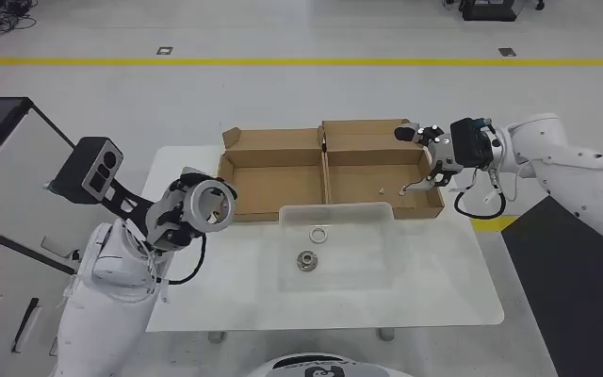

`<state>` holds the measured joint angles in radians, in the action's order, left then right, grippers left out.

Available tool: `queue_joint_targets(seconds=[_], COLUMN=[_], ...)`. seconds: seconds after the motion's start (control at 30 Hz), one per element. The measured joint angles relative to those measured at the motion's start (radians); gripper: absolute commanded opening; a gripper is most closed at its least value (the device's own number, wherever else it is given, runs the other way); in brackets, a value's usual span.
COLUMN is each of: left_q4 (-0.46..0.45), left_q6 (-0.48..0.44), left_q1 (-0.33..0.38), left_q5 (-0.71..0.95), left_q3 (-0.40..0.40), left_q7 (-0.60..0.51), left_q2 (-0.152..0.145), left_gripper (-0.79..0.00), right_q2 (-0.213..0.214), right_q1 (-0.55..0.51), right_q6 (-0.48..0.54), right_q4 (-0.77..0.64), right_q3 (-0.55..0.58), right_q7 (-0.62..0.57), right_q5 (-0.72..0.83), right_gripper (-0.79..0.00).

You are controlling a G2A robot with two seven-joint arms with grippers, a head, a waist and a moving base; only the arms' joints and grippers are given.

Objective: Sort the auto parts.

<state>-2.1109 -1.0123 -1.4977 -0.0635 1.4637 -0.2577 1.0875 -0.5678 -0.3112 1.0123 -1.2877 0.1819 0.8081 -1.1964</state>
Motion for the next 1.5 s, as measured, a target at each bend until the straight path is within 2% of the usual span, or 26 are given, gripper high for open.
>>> queue_joint_targets(seconds=[0.13,0.33,0.5,1.03,1.27,1.5], left_q4=[-0.004,-0.035,-0.053,-0.054,-0.05,0.03], left_q6=[0.0,0.0,0.0,0.002,0.106,0.182], left_q1=[-0.004,0.003,0.012,0.013,0.039,0.097], left_q5=[0.006,0.119,0.164,0.164,0.091,0.076], left_q3=[-0.004,-0.033,-0.035,-0.035,-0.076,-0.137], left_q7=[0.022,0.101,0.102,0.1,0.025,-0.107], left_q2=[0.001,0.009,0.014,0.014,0.016,0.013], left_gripper=[-0.785,-0.785,-0.785,-0.785,-0.785,-0.785], right_q2=[0.0,0.0,0.0,0.0,0.0,0.0], right_q1=[0.0,0.0,0.0,0.0,0.0,0.0], right_q6=[0.0,0.0,0.0,0.0,0.0,0.0], right_q4=[0.0,0.0,0.0,0.0,0.0,0.0], right_q3=[0.0,0.0,0.0,0.0,0.0,0.0], right_q7=[0.0,0.0,0.0,0.0,0.0,0.0], right_q5=[0.0,0.0,0.0,0.0,0.0,0.0], right_gripper=[0.0,0.0,0.0,0.0,0.0,0.0])
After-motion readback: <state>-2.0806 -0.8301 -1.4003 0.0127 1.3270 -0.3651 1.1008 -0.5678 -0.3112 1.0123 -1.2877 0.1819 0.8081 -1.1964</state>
